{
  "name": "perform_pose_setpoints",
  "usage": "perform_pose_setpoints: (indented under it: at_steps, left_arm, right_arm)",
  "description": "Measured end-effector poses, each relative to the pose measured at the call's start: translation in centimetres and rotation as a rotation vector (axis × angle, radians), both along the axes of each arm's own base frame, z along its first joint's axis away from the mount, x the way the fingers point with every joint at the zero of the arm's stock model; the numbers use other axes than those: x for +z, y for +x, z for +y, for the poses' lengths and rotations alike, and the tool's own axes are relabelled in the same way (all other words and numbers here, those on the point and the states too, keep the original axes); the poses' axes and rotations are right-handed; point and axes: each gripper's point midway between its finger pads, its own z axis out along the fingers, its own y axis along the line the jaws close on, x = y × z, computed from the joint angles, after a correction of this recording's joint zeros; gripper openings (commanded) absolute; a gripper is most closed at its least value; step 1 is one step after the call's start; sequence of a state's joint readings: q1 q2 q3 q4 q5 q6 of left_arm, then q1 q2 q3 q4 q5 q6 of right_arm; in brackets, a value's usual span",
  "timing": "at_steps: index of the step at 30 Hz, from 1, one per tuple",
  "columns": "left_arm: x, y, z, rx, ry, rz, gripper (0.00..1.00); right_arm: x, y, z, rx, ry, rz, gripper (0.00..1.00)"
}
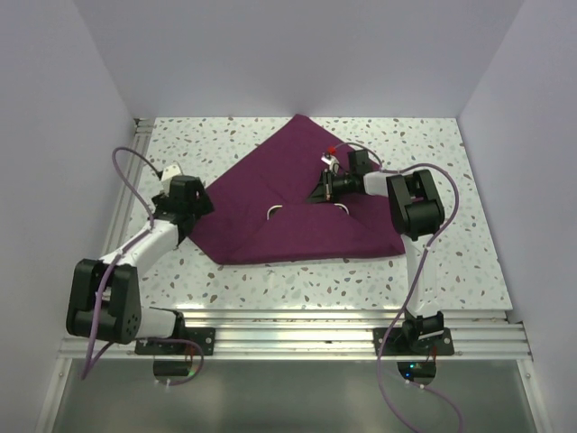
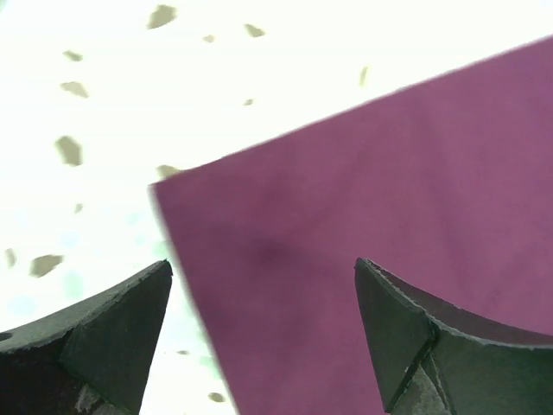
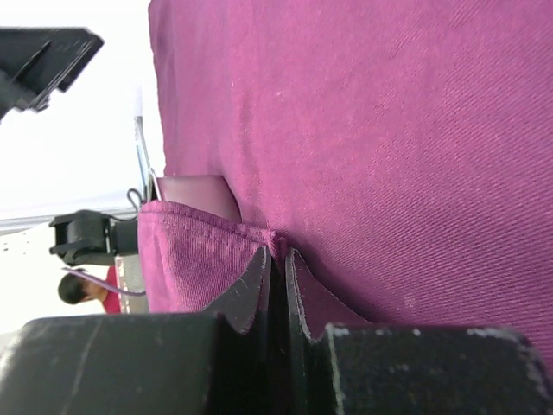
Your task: Prepare the surgical pack
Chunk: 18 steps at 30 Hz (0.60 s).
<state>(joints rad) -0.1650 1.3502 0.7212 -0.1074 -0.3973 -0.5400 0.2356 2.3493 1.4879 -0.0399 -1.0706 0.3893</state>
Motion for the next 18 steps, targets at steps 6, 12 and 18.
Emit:
perform_pose_setpoints:
  at_steps: [6, 12, 18]
  left_arm:
    - [-2.9, -1.8, 4.5, 0.176, 0.027, 0.114, 0.91]
    - [-4.8, -3.2, 6.5, 0.253, 0.043, 0.196, 0.89]
    - [-6.4, -3.3, 7.5, 0.278, 0.018, 0.230, 0.68]
  right_arm:
    - [-0.1, -0.6, 0.1, 0.011, 0.015, 0.040, 0.00]
    - [-0.1, -0.6, 0.1, 0.010, 0.016, 0.049, 0.00]
    - [-0.1, -0.6, 0.1, 0.009, 0.017, 0.050, 0.00]
